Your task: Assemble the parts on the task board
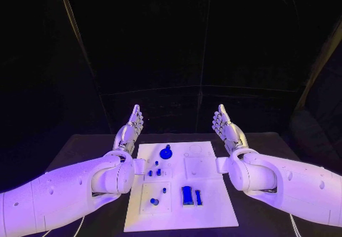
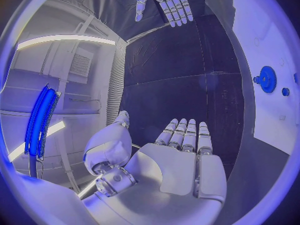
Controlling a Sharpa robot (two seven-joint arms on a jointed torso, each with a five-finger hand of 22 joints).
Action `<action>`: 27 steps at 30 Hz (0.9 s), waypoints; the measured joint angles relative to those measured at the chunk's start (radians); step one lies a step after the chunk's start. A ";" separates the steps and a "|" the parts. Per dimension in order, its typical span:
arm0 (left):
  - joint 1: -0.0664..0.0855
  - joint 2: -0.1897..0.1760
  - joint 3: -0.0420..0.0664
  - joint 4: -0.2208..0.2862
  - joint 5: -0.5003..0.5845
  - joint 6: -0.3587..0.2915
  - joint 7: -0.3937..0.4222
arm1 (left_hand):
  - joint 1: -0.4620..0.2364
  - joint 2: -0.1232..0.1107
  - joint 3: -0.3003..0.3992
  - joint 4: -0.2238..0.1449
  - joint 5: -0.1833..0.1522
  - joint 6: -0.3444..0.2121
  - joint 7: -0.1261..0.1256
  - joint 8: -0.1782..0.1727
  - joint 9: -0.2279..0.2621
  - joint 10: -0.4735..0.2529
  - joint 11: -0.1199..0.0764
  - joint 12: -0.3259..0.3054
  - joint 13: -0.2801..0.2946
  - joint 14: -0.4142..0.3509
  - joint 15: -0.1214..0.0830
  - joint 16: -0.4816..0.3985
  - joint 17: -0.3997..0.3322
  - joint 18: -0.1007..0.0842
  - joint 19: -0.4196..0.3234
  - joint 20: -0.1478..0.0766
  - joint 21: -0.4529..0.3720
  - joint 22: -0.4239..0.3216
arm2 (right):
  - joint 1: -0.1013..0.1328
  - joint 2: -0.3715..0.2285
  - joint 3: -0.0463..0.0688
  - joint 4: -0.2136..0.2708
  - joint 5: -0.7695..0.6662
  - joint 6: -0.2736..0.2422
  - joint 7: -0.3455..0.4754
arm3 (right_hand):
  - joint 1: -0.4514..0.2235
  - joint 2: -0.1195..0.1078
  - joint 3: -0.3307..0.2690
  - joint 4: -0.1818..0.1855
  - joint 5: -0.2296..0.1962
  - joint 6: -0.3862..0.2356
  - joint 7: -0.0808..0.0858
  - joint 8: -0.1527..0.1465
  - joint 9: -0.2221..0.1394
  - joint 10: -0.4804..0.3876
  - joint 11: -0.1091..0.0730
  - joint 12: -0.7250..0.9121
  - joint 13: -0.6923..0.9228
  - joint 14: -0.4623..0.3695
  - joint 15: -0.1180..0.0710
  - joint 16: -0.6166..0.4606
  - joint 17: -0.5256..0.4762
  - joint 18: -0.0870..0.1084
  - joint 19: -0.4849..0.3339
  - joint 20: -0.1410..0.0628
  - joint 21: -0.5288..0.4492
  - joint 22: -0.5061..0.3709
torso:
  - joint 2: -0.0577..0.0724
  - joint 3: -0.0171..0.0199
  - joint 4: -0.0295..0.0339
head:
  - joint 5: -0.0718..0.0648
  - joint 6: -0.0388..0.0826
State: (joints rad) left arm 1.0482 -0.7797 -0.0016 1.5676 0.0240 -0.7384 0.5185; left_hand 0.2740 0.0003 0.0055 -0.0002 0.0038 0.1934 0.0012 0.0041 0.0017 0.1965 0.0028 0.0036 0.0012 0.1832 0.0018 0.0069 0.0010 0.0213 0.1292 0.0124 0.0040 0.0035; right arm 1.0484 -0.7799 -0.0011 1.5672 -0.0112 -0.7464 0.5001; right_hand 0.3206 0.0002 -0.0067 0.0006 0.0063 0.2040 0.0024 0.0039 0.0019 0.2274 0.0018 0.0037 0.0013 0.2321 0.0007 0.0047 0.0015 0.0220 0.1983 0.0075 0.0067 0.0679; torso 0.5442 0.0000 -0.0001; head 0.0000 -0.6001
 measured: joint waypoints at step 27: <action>0.000 0.000 0.000 0.001 -0.010 -0.027 -0.004 | -0.267 0.000 0.000 0.000 0.000 -0.188 -0.001 0.000 -0.001 -0.191 -0.003 0.000 0.000 -0.179 -0.002 0.000 0.000 -0.016 -0.125 -0.014 0.000 -0.003 | 0.000 0.000 0.000 0.000 0.013 -0.018 0.006 | -0.315 0.000 0.000 0.000 0.000 -0.200 -0.002 0.000 -0.001 -0.222 -0.002 0.000 0.000 -0.229 -0.001 0.000 0.000 -0.015 -0.193 -0.008 0.000 -0.067 | 0.000 0.0000 0.0000 | 0.000 0.000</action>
State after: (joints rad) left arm 1.0482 -0.7799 -0.0014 1.5682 0.0140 -0.7657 0.5149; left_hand 0.0071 -0.0002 0.0056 -0.0002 0.0038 0.0052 -0.0002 0.0041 0.0010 0.0052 0.0000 0.0036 0.0014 0.0038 0.0002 0.0069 0.0013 0.0056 0.0042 -0.0011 0.0040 0.0009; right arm 1.0483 -0.7798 -0.0010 1.5677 0.0021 -0.7643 0.5060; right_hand 0.0054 0.0002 -0.0067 0.0006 0.0063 0.0036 0.0005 0.0040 0.0011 0.0051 0.0000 0.0037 0.0017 0.0036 -0.0002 0.0049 0.0013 0.0068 0.0055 -0.0003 0.0067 0.0009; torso 0.5442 0.0000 -0.0001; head 0.0000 -0.6001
